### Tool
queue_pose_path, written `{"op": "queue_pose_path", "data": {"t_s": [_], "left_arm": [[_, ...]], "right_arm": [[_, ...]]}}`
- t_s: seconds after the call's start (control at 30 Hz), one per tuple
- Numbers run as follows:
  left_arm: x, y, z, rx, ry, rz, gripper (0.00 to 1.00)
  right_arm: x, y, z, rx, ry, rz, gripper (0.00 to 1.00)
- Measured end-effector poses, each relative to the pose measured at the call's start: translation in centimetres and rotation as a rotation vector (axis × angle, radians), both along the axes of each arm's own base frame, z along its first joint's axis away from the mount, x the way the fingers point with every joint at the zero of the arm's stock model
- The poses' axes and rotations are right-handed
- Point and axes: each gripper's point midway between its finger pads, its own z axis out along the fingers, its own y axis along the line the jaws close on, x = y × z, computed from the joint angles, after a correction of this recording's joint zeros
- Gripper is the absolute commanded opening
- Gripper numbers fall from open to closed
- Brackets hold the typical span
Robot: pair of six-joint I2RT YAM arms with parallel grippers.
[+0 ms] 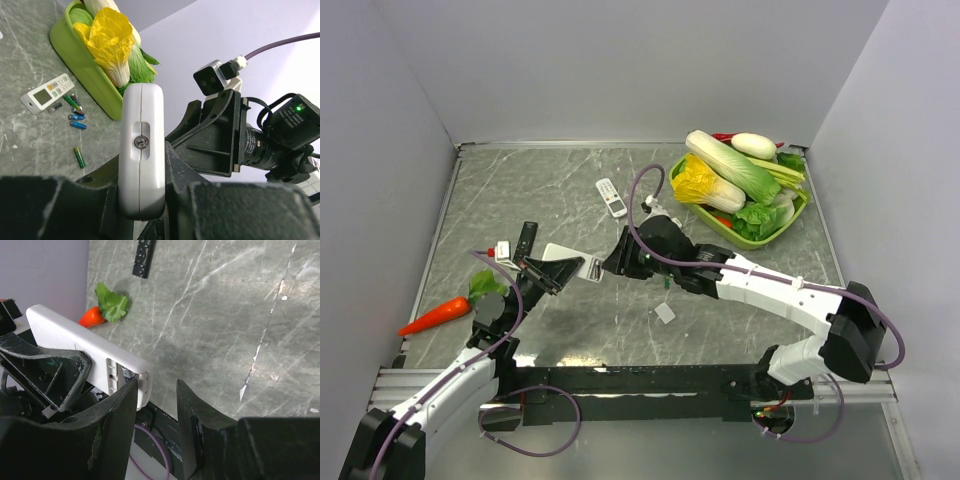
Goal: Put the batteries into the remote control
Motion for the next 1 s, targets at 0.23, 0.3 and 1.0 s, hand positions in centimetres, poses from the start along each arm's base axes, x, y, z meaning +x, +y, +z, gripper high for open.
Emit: {"op": "queue_pose_path", "data": {"t_s": [0.23, 0.3, 1.0], "left_arm": [[0.0, -0.1, -0.1, 0.001, 0.001, -0.003, 0.02], [0.1, -0.1, -0.2, 0.003, 0.006, -0.003, 0.02], [-0.1, -0.3, -1.0, 0.043, 0.010, -0.009, 0.70]], "right_arm": [[-0.1, 0.4, -0.4, 0.002, 0.014, 0.011, 0.41], [-0.1, 0.5, -0.6, 0.000, 0.019, 0.011, 0.38], [0.1, 0.6, -2.1, -0.038, 0.046, 0.016, 0.00]]}}
